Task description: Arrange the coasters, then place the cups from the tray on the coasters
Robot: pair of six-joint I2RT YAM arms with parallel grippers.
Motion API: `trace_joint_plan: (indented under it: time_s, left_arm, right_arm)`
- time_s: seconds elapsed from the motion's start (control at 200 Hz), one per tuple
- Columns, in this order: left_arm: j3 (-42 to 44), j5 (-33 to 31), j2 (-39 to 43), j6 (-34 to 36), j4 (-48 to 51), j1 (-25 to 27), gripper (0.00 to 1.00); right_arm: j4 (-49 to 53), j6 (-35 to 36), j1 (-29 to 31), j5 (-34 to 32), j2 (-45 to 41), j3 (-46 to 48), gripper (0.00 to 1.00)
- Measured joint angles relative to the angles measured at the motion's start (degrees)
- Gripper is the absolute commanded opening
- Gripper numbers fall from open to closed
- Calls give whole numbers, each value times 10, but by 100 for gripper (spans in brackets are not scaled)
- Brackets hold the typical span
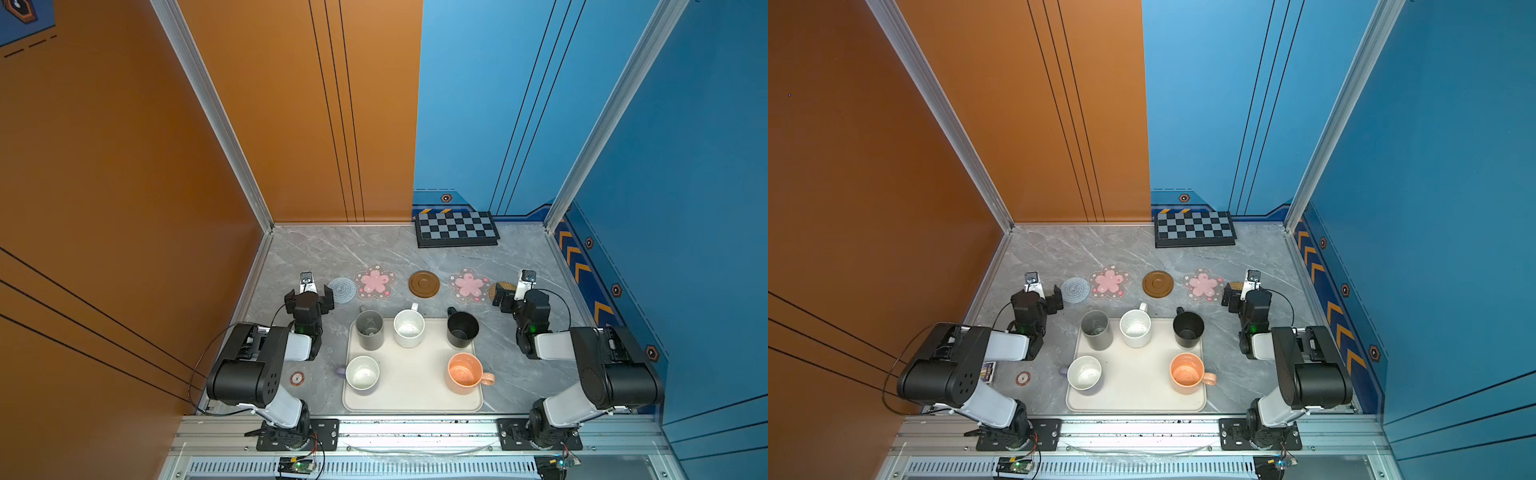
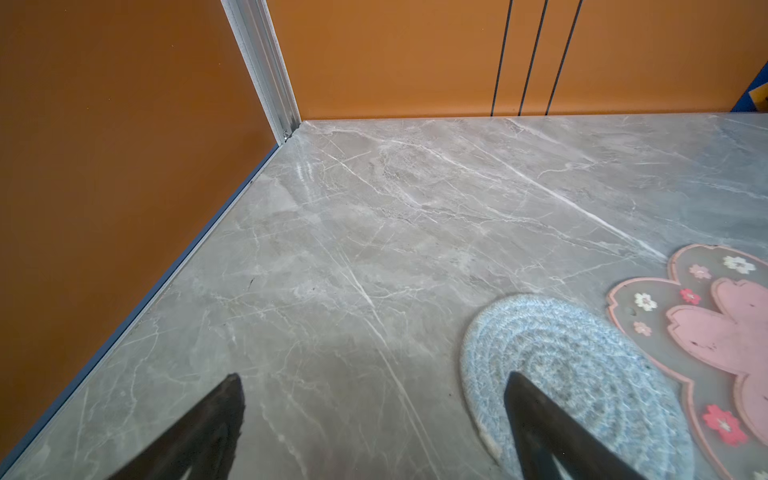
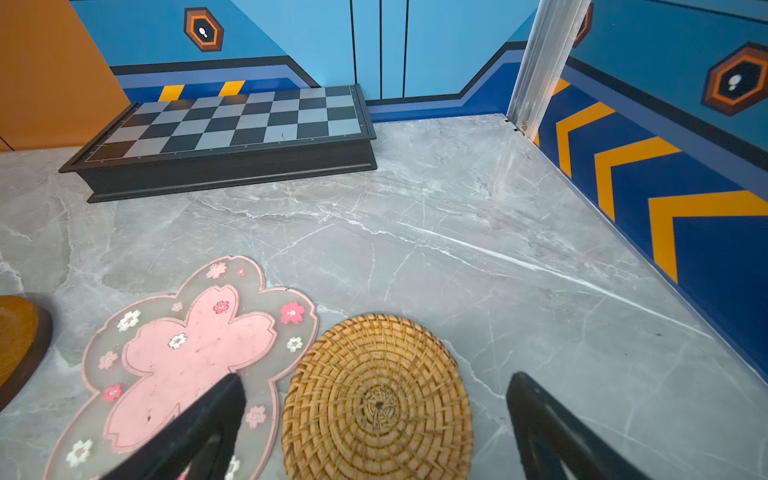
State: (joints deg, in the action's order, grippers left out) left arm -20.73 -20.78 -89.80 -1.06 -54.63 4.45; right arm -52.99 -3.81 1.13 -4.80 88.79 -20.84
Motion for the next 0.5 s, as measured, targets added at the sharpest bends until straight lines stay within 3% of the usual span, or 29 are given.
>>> trace_joint_plan:
  time_s: [0.501]
  left_arm:
    - [0, 0, 0, 0, 0, 0, 98]
  right_arm:
    - [0, 0, 4, -5, 0, 0, 100]
